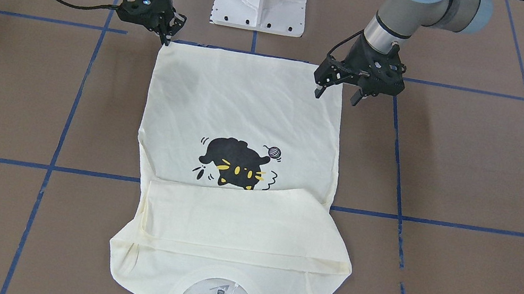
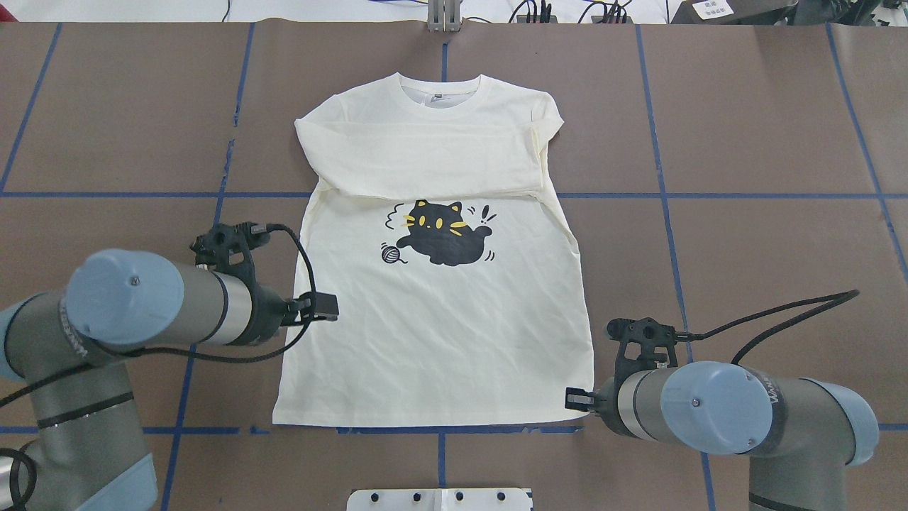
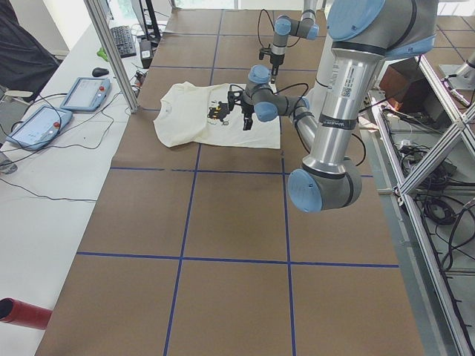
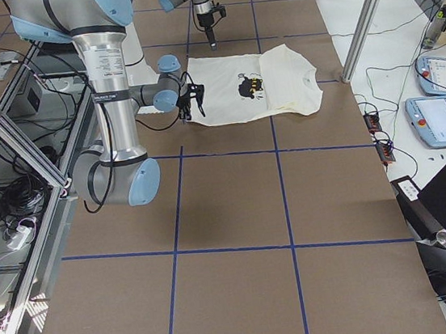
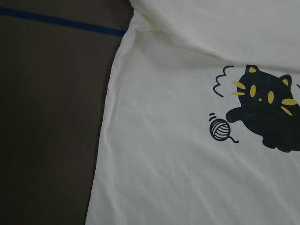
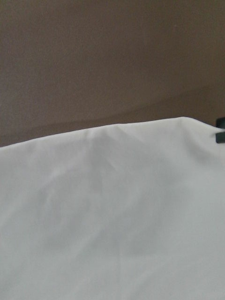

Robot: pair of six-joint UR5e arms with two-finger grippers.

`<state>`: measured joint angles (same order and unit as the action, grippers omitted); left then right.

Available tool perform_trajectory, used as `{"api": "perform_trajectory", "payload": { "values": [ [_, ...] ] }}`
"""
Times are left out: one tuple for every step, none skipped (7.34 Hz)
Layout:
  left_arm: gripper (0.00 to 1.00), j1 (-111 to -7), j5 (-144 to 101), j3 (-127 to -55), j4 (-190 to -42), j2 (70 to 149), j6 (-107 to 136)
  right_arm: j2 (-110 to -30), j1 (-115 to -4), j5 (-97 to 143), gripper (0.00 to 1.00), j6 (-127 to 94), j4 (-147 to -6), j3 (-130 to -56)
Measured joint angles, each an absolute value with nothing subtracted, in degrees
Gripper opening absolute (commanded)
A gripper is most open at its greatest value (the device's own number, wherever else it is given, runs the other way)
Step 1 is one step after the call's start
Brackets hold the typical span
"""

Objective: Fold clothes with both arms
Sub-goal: 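Grasp both hem corners nearest the robot with the left and right grippers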

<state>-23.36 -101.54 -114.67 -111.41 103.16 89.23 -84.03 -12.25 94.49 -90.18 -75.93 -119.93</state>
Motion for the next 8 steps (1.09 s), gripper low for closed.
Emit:
{"api": "perform_trajectory", "payload": {
  "values": [
    [0.99,-19.82,-99.63,-114.86,-110.8,101.99,93.07,-84.02,-12.28,94.44,0.0,-90.2,-75.89,-120.29],
    [0.99,-17.06,-97.61,-114.91,-108.7,101.41,95.85,-83.98,-12.3,94.43,0.0,-90.21,-75.84,-120.4],
    [0.98,-15.26,-96.54,-114.92,-106.61,101.15,97.58,-83.93,-12.36,94.47,0.0,-90.2,-75.78,-120.4],
    [0.96,-14.11,-96.11,-114.82,-105.51,100.85,98.35,-83.86,-12.46,94.53,0.0,-90.18,-75.72,-120.41],
    [0.93,-13.4,-95.96,-114.63,-105.01,100.49,98.64,-83.81,-12.6,94.56,0.0,-90.18,-75.69,-120.41],
    [0.91,-13.01,-95.91,-114.45,-104.79,100.14,98.74,-83.78,-12.71,94.59,0.0,-90.18,-75.68,-120.41],
    [0.88,-12.85,-95.9,-114.29,-104.72,99.85,98.77,-83.77,-12.8,94.62,0.0,-90.16,-75.68,-120.41],
    [0.81,-12.79,-95.89,-114.22,-104.69,99.65,98.77,-83.76,-12.89,94.65,0.0,-90.12,-75.67,-120.41]
  ]
}}
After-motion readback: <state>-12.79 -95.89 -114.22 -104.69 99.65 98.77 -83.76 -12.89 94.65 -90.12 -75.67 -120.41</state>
